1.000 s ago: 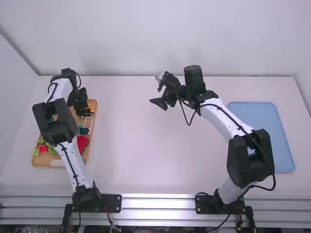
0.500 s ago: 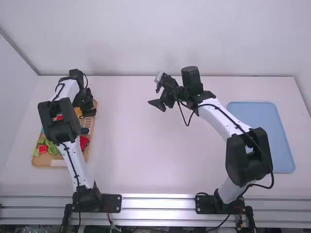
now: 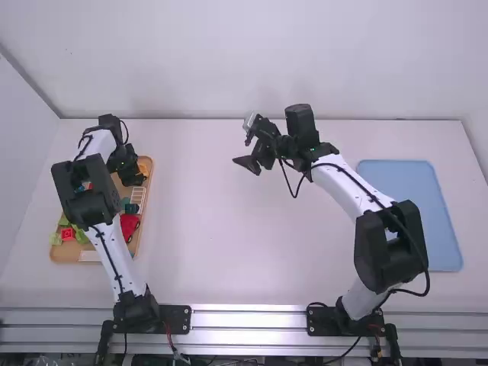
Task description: Assemble lego blocks to make yellow taxi
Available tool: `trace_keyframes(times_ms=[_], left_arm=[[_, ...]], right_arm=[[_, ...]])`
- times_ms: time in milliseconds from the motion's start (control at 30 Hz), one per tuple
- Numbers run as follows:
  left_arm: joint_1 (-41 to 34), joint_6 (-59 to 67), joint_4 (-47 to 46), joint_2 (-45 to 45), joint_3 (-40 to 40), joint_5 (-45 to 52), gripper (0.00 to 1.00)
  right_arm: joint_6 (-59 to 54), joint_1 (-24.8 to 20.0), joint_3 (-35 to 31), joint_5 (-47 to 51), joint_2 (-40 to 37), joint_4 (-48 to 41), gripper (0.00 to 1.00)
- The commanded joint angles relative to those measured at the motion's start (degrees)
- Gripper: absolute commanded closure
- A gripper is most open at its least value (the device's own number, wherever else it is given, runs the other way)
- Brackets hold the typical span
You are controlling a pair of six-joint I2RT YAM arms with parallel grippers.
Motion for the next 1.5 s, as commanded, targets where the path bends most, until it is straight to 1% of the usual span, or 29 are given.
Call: trace_keyframes(times_ms=[0,67,600,667,700,733,767,800,833,900,933,1000,1133,1333,1467], left_arm=[[-0.31,1.20,-0.33,0.13,-1.07,-0.63,0.05],[-0.33,3.06,0.31,0.13,-1.07,0.74,0.02],[-1.57,4.72,1.66,0.13,-1.16,0.96,0.00],[-1.86,4.74,1.86,0.13,-1.16,1.77,0.02],[-1.70,4.66,1.86,0.13,-1.16,1.99,0.05],[-1.70,4.66,1.86,0.13,-1.16,1.99,0.05],[-1.62,4.52,1.86,0.13,-1.16,1.88,0.11],[-1.73,4.52,1.86,0.13,-1.16,1.84,0.12],[-1.88,4.50,1.84,0.13,-1.16,1.68,0.14],[-1.60,4.57,1.81,0.13,-1.16,1.81,0.26],[-1.75,4.55,1.73,0.13,-1.16,1.77,0.29],[-1.92,4.57,1.64,0.13,-1.16,1.75,0.30],[-1.75,4.50,0.57,0.13,-1.14,1.60,0.26],[-0.50,0.83,-3.80,0.13,0.24,2.36,0.34],[-0.57,0.13,-4.63,0.13,1.53,2.32,0.34]], right_arm=[[-1.20,0.22,1.66,-0.31,0.66,-0.11,0.01],[-1.29,0.26,1.66,-0.39,0.66,-0.11,0.02],[-1.29,0.24,1.66,-0.31,0.66,-0.17,0.01],[-1.29,0.24,1.66,-0.35,0.66,-0.31,0.01],[-1.25,0.20,1.66,-0.33,0.66,-0.31,0.01],[-1.25,0.20,1.66,-0.33,0.66,-0.31,0.01],[-1.27,0.20,1.66,-0.33,0.66,-0.31,0.02],[-1.27,0.20,1.66,-0.31,0.66,-0.33,0.01],[-1.27,0.22,1.66,-0.33,0.66,-0.33,0.01],[-1.22,0.22,1.66,-0.33,0.66,-0.35,0.01],[-1.07,0.20,1.66,-0.35,0.66,-0.33,0.01],[-1.11,0.20,1.66,-0.33,0.66,-0.35,0.01],[-1.09,0.22,1.66,-0.33,0.66,-0.35,0.02],[-1.07,0.17,1.66,-0.33,0.66,-0.85,0.01],[-1.07,0.15,1.66,-0.33,0.66,-1.49,0.01]])
